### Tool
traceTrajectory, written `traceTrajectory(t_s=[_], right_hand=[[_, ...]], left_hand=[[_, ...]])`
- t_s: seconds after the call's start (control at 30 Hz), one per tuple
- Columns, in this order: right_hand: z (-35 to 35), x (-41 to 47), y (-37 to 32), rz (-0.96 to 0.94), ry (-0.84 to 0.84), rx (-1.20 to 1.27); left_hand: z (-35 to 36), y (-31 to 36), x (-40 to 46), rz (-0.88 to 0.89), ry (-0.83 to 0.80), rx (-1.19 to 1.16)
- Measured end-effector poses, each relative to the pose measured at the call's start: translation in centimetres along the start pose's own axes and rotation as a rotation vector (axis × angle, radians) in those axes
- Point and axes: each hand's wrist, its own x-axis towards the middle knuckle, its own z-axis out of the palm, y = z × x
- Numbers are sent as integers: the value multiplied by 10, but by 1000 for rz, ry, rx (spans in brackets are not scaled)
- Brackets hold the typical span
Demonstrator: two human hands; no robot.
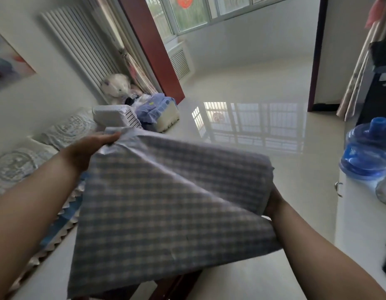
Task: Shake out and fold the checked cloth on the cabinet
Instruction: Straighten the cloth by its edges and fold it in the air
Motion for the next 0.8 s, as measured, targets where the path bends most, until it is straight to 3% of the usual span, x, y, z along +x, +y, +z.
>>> traceTrajectory(t_s=[0.1,0.3,0.4,0.47,0.7,0.8], right_hand=[[2,-6,-2,145,-104,-5],[25,-34,-45,258,-236,-570],[38,-46,-71,95,-72,-985],[43,-38,-72,1,43,-1063],[33,-19,-56,193,281,-501],[21,-19,-43,291,576,-1020]], left_hand=[[-21,-34,7,-157,-10,3],[-55,-81,3,-248,-16,59],[-57,-85,3,-237,-51,64],[-54,-87,5,-221,-60,64],[-54,-106,19,-142,-48,-78],[-41,-100,28,-102,-51,-78]])
